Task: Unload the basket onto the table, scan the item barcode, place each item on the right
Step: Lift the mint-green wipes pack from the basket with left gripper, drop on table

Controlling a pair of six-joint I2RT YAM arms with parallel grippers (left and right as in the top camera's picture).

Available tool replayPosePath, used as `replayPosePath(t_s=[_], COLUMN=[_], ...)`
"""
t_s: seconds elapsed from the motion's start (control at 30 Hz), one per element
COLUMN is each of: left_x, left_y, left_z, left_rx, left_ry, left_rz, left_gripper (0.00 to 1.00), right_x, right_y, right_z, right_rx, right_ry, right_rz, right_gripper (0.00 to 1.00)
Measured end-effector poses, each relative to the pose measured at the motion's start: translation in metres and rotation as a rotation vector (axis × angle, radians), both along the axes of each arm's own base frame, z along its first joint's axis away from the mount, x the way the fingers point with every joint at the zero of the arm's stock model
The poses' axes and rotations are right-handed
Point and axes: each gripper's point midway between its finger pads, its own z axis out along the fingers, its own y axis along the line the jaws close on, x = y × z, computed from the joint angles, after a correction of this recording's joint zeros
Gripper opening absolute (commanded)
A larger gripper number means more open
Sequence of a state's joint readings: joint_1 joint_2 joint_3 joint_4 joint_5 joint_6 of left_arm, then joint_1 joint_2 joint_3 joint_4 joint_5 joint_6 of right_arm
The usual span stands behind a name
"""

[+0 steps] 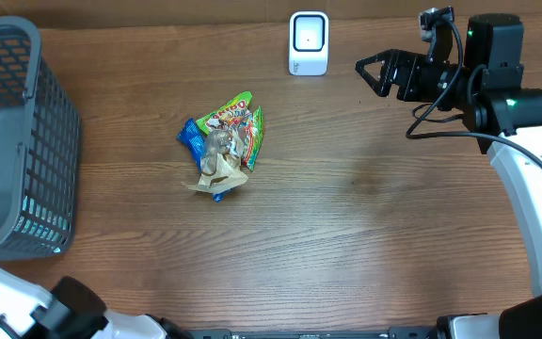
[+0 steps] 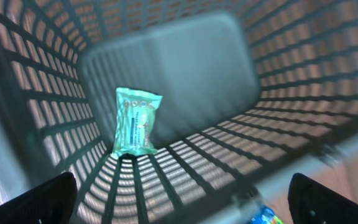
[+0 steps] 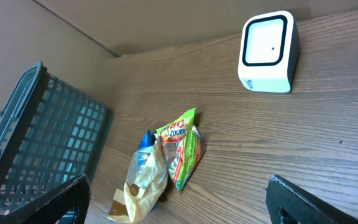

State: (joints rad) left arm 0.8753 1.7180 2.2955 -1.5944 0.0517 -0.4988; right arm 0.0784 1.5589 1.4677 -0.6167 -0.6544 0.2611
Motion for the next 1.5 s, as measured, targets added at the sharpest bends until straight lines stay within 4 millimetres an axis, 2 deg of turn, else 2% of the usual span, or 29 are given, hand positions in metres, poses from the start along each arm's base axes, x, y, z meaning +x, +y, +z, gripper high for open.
replayPosePath(t_s=[0.1, 0.13, 0.27, 0.47, 0.53, 0.7, 0.83, 0.87, 0.93, 0.97, 1.0, 1.03, 1.07, 1.37, 1.43, 1.5], left_x=[0.013, 0.020, 0.032, 0.032, 0.031, 0.022, 0.013, 0.011, 0.008, 0.009, 0.006, 0.005, 0.002, 0.001, 0.001, 0.006], left_y=[0.020, 0.025, 0.037, 0.035, 0.034, 0.025, 0.021, 0.019, 0.019, 0.020, 0.019, 0.019, 0.018, 0.017, 0.013, 0.015], left_z=[-0.049, -0.074, -0.140, -0.184, -0.210, -0.259, -0.289, -0.294, -0.302, -0.305, -0.309, -0.311, -0.313, -0.309, -0.300, -0.279], left_rx=[-0.108, -0.161, -0.283, -0.356, -0.376, -0.424, -0.430, -0.434, -0.431, -0.423, -0.423, -0.423, -0.422, -0.424, -0.456, -0.461], left_ry=[0.057, 0.086, 0.177, 0.242, 0.268, 0.315, 0.348, 0.356, 0.364, 0.365, 0.375, 0.378, 0.390, 0.390, 0.397, 0.388], left_rz=[0.002, -0.006, -0.021, -0.044, -0.051, -0.047, -0.037, -0.034, -0.025, -0.020, -0.012, -0.007, -0.004, 0.001, -0.001, -0.005], left_gripper=[0.98, 0.98, 0.96, 0.98, 0.98, 0.97, 0.94, 0.93, 0.84, 0.64, 0.36, 0.14, 0.04, 0.04, 0.04, 0.04], right_x=[0.000, 0.000, 0.000, 0.000, 0.000, 0.000, 0.000, 0.000, 0.000, 0.000, 0.000, 0.000, 0.000, 0.000, 0.000, 0.000], right_y=[0.000, 0.000, 0.000, 0.000, 0.000, 0.000, 0.000, 0.000, 0.000, 0.000, 0.000, 0.000, 0.000, 0.000, 0.000, 0.000], right_z=[0.000, 0.000, 0.000, 0.000, 0.000, 0.000, 0.000, 0.000, 0.000, 0.000, 0.000, 0.000, 0.000, 0.000, 0.000, 0.000], right_rx=[0.000, 0.000, 0.000, 0.000, 0.001, 0.000, 0.000, 0.000, 0.000, 0.000, 0.001, 0.000, 0.000, 0.001, 0.000, 0.001], right_ry=[0.002, 0.001, 0.001, -0.001, -0.001, -0.001, -0.001, -0.001, -0.001, -0.001, -0.001, -0.001, -0.001, -0.001, -0.002, -0.003], right_rz=[0.000, 0.000, 0.000, 0.000, 0.000, 0.000, -0.001, 0.000, 0.000, 0.000, 0.000, 0.000, 0.000, 0.000, 0.000, 0.000], right_gripper=[0.90, 0.90, 0.90, 0.90, 0.90, 0.90, 0.90, 0.90, 0.91, 0.90, 0.91, 0.91, 0.91, 0.91, 0.91, 0.91])
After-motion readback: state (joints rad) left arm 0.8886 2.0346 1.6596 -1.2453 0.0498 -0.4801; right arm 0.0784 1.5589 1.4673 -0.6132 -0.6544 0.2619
